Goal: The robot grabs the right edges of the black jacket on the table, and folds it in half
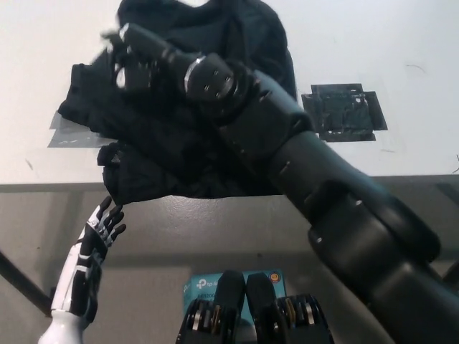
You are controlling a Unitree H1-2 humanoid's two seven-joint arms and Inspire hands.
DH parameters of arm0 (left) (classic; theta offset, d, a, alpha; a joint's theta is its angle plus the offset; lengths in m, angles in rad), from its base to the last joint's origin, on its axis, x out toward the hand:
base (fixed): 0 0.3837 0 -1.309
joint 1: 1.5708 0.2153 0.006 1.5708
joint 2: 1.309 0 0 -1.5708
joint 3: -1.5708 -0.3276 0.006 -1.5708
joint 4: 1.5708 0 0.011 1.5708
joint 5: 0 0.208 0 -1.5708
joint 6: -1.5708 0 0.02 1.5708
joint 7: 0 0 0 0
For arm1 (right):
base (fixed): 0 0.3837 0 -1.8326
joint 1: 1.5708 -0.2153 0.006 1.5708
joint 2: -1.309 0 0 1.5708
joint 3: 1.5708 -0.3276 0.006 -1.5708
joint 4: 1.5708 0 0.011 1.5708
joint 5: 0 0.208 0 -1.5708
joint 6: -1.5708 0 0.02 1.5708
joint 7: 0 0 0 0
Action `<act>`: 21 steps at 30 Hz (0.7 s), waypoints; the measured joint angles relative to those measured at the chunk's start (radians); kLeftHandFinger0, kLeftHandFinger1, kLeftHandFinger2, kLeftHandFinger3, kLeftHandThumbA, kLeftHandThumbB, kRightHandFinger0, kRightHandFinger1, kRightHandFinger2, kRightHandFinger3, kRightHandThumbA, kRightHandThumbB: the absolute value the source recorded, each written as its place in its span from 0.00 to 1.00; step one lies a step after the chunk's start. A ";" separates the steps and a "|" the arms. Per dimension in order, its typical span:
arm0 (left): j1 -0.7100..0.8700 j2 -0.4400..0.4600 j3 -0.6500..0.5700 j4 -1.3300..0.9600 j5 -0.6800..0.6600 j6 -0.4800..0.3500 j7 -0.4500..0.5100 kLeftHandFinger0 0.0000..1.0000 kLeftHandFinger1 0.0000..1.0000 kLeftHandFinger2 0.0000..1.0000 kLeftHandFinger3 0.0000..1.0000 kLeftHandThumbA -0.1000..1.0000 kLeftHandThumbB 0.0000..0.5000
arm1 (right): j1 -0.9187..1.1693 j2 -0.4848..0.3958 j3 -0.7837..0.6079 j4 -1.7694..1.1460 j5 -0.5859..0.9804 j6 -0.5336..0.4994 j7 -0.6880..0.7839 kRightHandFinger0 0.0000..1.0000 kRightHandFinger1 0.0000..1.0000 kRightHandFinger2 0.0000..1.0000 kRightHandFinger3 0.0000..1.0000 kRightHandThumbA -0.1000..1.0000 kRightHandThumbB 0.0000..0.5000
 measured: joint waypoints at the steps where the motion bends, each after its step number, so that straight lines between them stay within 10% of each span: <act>1: 0.001 0.000 -0.002 -0.001 0.000 0.001 -0.001 1.00 1.00 1.00 1.00 1.00 0.30 | 0.000 0.002 0.004 0.011 -0.009 0.001 0.018 1.00 1.00 1.00 1.00 0.59 0.73; 5: 0.004 -0.001 -0.008 0.000 0.000 0.002 -0.001 1.00 1.00 1.00 1.00 1.00 0.27 | 0.000 -0.001 0.013 0.020 -0.027 0.016 0.097 1.00 1.00 1.00 1.00 0.83 0.86; 8: 0.007 -0.001 -0.010 0.000 0.000 0.002 -0.002 1.00 1.00 1.00 1.00 1.00 0.26 | 0.000 -0.007 0.014 0.020 -0.035 0.032 0.161 1.00 1.00 1.00 1.00 1.00 0.76; 14: 0.014 -0.001 -0.017 0.000 0.001 0.003 -0.001 1.00 1.00 1.00 1.00 1.00 0.34 | -0.039 -0.039 -0.014 0.001 -0.039 0.084 0.292 1.00 1.00 1.00 1.00 1.00 0.96; 21: 0.014 -0.004 -0.019 0.003 0.000 0.004 -0.001 1.00 1.00 1.00 1.00 1.00 0.34 | -0.162 -0.093 -0.079 -0.085 -0.037 0.146 0.396 1.00 1.00 1.00 1.00 1.00 0.81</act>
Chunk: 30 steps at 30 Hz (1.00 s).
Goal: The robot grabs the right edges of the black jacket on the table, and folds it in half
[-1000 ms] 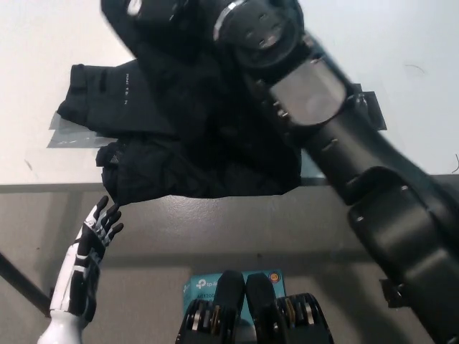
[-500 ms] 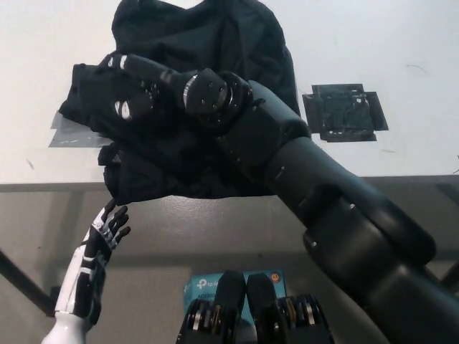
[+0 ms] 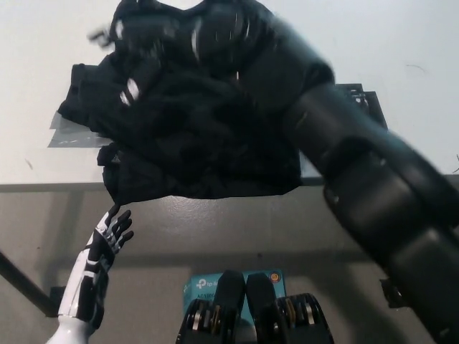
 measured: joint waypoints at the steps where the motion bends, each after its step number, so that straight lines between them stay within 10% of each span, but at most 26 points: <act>1: -0.003 -0.001 0.001 0.003 -0.001 0.000 0.000 1.00 1.00 1.00 1.00 1.00 0.31 | -0.019 -0.007 -0.012 -0.016 0.001 0.010 0.009 1.00 1.00 1.00 1.00 1.00 0.84; 7: -0.011 -0.002 0.002 0.010 -0.002 0.000 0.000 1.00 1.00 1.00 1.00 1.00 0.50 | -0.109 -0.055 -0.114 -0.184 0.030 0.133 0.054 1.00 1.00 1.00 1.00 0.96 0.91; 10: -0.010 -0.001 0.002 0.010 -0.001 -0.001 0.000 1.00 1.00 1.00 1.00 1.00 0.41 | -0.127 -0.083 -0.172 -0.255 0.054 0.197 0.073 1.00 1.00 1.00 1.00 0.82 0.90; 30: 0.003 -0.002 0.009 0.042 0.000 -0.004 0.004 1.00 1.00 1.00 1.00 1.00 0.42 | 0.358 -0.389 -0.371 -1.025 0.154 0.312 0.074 1.00 1.00 1.00 1.00 1.00 0.86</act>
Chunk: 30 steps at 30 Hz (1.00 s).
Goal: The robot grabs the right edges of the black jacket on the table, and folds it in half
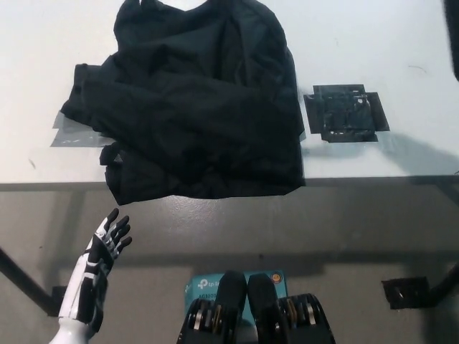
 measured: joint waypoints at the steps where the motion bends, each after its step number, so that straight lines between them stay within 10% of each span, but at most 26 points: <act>1: 0.000 0.000 0.000 0.002 0.000 0.000 0.000 1.00 1.00 1.00 1.00 1.00 0.39 | 0.045 -0.017 -0.011 -0.037 0.007 0.002 -0.001 1.00 1.00 1.00 1.00 1.00 0.85; 11: 0.003 0.000 0.000 0.022 0.000 0.001 0.000 1.00 1.00 1.00 1.00 1.00 0.45 | 0.584 -0.074 -0.181 -0.370 0.070 0.010 -0.021 1.00 1.00 1.00 1.00 1.00 0.71; 16: 0.009 0.001 0.007 0.024 -0.001 0.000 0.000 1.00 1.00 1.00 1.00 1.00 0.42 | 0.900 -0.012 -0.246 -0.561 0.105 -0.010 -0.038 1.00 1.00 1.00 1.00 1.00 0.70; 25: 0.028 0.007 0.039 0.024 -0.004 -0.004 0.000 1.00 1.00 1.00 1.00 1.00 0.40 | 1.203 0.165 -0.256 -0.518 0.108 -0.144 -0.080 1.00 1.00 1.00 1.00 0.89 0.27; 30: 0.037 0.007 0.041 0.023 -0.008 -0.006 0.000 1.00 1.00 1.00 1.00 1.00 0.34 | 1.198 0.226 -0.242 -0.287 0.085 -0.228 -0.129 1.00 1.00 1.00 1.00 0.86 0.28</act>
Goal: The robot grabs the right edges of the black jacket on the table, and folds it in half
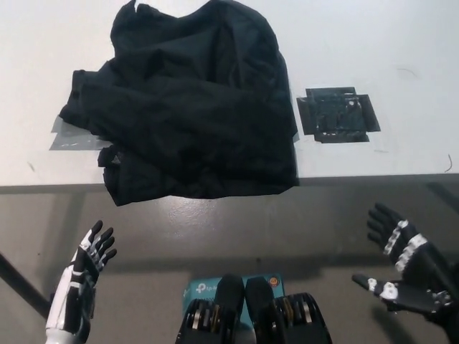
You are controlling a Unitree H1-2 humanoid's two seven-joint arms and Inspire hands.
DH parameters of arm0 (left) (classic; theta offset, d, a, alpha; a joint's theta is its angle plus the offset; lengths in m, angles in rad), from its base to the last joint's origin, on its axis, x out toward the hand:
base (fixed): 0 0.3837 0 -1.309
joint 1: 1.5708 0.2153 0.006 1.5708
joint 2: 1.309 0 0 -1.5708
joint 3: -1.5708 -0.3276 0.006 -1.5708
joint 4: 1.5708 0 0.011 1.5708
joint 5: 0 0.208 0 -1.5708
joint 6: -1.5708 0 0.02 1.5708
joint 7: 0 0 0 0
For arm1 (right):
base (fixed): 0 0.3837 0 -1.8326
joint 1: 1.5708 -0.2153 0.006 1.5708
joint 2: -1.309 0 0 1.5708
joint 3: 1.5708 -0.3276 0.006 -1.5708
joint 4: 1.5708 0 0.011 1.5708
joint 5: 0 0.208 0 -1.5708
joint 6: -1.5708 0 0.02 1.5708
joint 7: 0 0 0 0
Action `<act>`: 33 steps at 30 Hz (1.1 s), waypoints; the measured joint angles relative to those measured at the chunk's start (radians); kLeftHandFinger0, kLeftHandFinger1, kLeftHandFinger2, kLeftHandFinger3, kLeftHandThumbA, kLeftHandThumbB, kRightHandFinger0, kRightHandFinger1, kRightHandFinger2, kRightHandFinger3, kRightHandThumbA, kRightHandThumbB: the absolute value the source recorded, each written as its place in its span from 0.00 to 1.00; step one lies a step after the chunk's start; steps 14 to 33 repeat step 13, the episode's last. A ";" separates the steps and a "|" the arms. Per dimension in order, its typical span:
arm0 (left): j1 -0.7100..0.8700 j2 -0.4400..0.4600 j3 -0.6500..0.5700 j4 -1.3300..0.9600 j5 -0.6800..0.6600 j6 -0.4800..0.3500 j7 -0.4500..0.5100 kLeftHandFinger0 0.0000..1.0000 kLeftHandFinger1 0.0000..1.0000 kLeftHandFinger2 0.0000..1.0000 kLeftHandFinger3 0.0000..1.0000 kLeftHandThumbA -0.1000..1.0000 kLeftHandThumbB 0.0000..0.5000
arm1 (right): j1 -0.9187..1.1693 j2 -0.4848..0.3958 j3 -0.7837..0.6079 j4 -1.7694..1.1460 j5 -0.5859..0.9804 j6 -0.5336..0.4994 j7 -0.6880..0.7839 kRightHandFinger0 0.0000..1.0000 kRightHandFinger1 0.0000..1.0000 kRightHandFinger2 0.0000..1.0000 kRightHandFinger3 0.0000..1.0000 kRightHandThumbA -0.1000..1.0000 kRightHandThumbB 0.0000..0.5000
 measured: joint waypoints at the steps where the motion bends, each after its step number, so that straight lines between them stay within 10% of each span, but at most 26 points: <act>1: 0.000 0.000 0.000 0.000 0.000 0.000 0.000 1.00 1.00 1.00 1.00 1.00 0.34 | -0.004 0.007 0.003 0.036 -0.003 -0.013 -0.007 1.00 1.00 1.00 1.00 0.85 0.29; 33: -0.010 0.001 0.000 0.002 0.000 -0.003 0.000 1.00 1.00 1.00 1.00 1.00 0.38 | -0.075 0.020 0.028 0.274 -0.032 -0.178 -0.091 1.00 1.00 1.00 1.00 0.85 0.16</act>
